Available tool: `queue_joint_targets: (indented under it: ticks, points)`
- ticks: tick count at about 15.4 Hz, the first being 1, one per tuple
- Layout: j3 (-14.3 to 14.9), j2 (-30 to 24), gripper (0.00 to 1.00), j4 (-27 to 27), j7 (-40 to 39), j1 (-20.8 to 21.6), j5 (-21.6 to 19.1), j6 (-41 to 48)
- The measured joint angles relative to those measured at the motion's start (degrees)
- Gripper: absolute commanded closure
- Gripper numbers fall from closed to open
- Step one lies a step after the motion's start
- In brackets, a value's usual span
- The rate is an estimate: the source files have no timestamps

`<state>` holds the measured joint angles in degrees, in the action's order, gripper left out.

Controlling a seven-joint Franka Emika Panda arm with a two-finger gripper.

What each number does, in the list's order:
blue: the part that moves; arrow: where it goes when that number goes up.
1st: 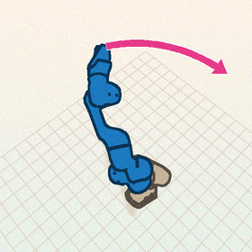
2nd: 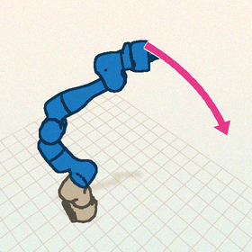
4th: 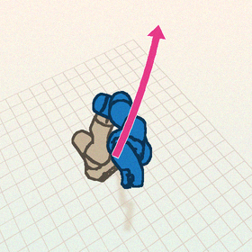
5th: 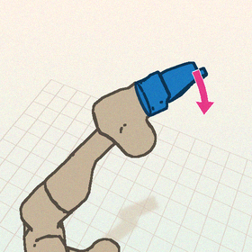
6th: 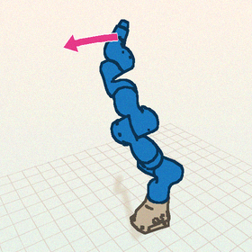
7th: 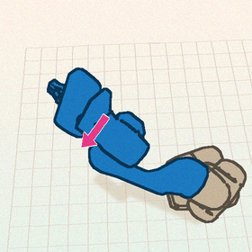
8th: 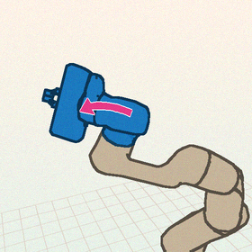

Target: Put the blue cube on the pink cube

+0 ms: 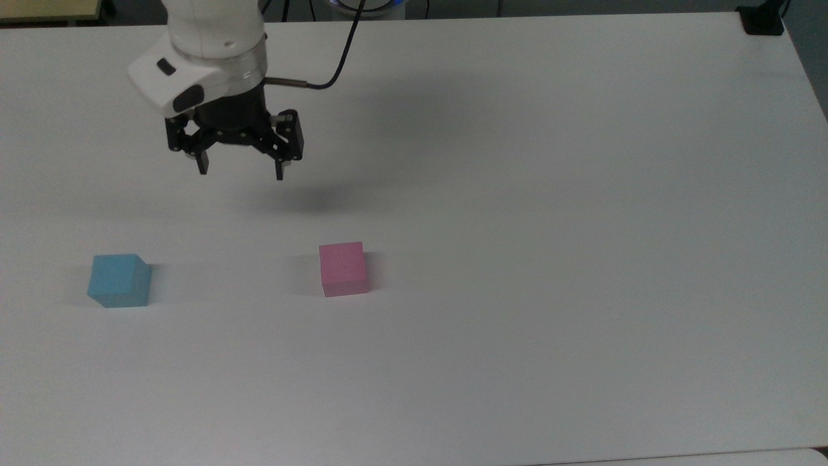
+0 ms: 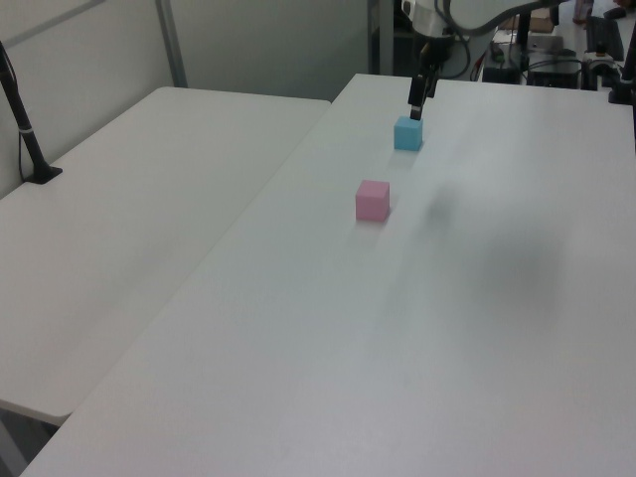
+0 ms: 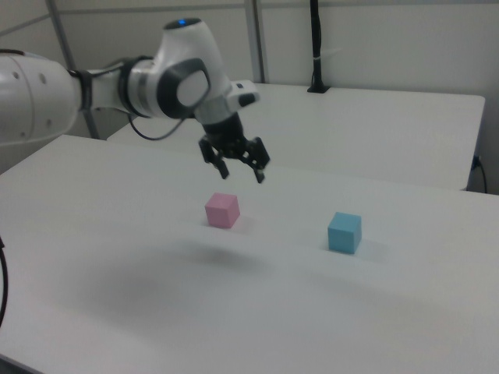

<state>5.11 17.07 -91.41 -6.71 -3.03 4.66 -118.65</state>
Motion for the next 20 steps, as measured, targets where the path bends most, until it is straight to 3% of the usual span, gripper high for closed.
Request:
queue_joint_targets:
  ticks: [6, 11, 20]
  points:
    - [3.11, 13.42, 0.00, 4.70, -1.02, -3.87, 0.00, -15.54]
    - [3.96, 20.78, 0.00, 9.75, -1.03, -6.96, 0.00, -23.85]
    - [3.99, 24.81, 0.00, 12.38, -1.03, -8.73, 0.00, -27.49]
